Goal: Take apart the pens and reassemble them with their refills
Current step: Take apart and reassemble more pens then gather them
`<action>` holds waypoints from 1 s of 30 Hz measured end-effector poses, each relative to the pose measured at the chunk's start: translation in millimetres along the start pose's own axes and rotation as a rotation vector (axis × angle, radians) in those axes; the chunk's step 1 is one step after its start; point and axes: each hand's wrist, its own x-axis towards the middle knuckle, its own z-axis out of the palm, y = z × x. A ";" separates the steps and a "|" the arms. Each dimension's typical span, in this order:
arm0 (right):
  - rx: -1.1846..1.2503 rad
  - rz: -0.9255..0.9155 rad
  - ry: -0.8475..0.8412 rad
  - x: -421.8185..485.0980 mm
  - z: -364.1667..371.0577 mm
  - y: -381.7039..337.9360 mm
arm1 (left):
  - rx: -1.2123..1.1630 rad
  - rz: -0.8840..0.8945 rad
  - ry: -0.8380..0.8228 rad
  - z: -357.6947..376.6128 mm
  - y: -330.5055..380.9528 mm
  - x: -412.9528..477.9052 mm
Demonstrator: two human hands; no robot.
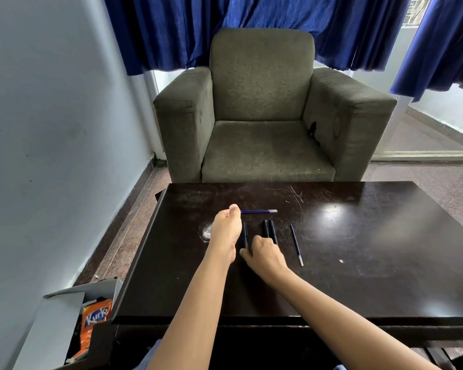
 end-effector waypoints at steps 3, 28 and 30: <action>-0.027 0.021 -0.097 -0.5 7.5 -1.8 | 0.001 0.011 -0.015 -1.1 -0.7 2.1; 0.619 -0.388 0.025 -16.6 -37.6 -28.3 | -0.032 0.157 0.167 -5.4 -1.7 9.6; 0.696 -0.303 0.078 -11.2 -45.8 -25.9 | 0.023 0.184 0.167 -6.7 -1.2 9.3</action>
